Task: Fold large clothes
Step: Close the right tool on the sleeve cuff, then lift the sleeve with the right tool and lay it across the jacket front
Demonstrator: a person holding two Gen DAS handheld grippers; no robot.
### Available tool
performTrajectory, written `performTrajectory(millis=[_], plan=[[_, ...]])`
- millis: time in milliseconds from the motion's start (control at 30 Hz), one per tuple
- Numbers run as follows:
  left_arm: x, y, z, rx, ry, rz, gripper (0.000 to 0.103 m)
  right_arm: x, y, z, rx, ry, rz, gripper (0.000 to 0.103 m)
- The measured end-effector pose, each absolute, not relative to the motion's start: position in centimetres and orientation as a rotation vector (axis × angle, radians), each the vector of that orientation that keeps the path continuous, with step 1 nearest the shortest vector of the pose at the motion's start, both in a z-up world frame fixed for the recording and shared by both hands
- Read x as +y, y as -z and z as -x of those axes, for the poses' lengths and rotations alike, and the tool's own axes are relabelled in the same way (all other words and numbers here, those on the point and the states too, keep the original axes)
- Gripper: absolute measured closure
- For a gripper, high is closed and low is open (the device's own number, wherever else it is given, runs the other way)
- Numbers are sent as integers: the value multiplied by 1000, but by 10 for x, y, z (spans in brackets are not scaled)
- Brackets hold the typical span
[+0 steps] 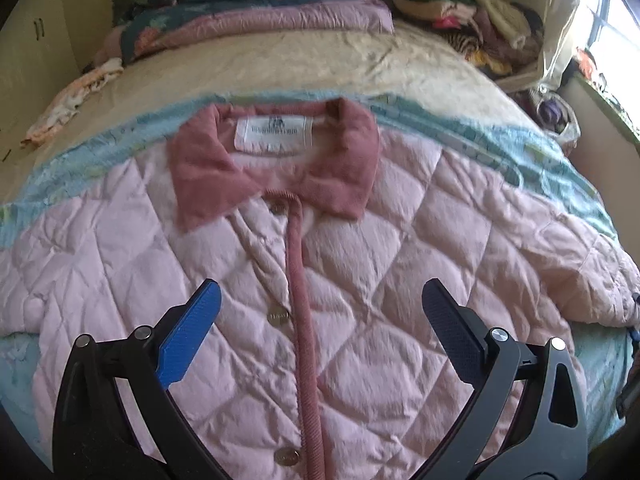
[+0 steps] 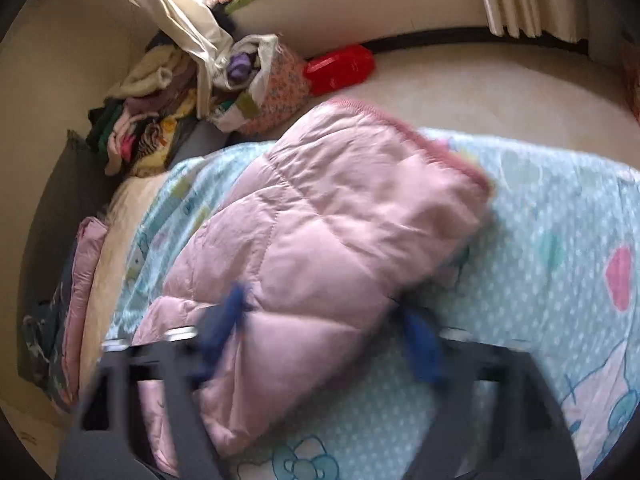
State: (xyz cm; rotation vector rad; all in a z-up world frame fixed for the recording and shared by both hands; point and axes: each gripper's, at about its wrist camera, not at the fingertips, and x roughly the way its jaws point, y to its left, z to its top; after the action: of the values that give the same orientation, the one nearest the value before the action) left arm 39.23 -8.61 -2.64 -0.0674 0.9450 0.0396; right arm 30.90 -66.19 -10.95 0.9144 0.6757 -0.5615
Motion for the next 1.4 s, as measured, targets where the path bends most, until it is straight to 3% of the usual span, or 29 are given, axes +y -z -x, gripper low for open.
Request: performTrajectory(millis=[100,233,467,833,1400], plan=[[-83,20,-393,956,-21,86,9,-658,94,-311,630,520,-875,69],[-78,7,-390,940,-31,87,9,-638,53,-319,563,435,-750,77],[-64,-17,-380,905,-31,104,9,-574,-29,-329,455,263,-512,80],[-32,-49,-361,861,-44,83,9,-491,-113,-337,343,83,-332,81],[39,-68,-340,817,-87,143,9,-364,-160,-342,314,-103,-185,81]])
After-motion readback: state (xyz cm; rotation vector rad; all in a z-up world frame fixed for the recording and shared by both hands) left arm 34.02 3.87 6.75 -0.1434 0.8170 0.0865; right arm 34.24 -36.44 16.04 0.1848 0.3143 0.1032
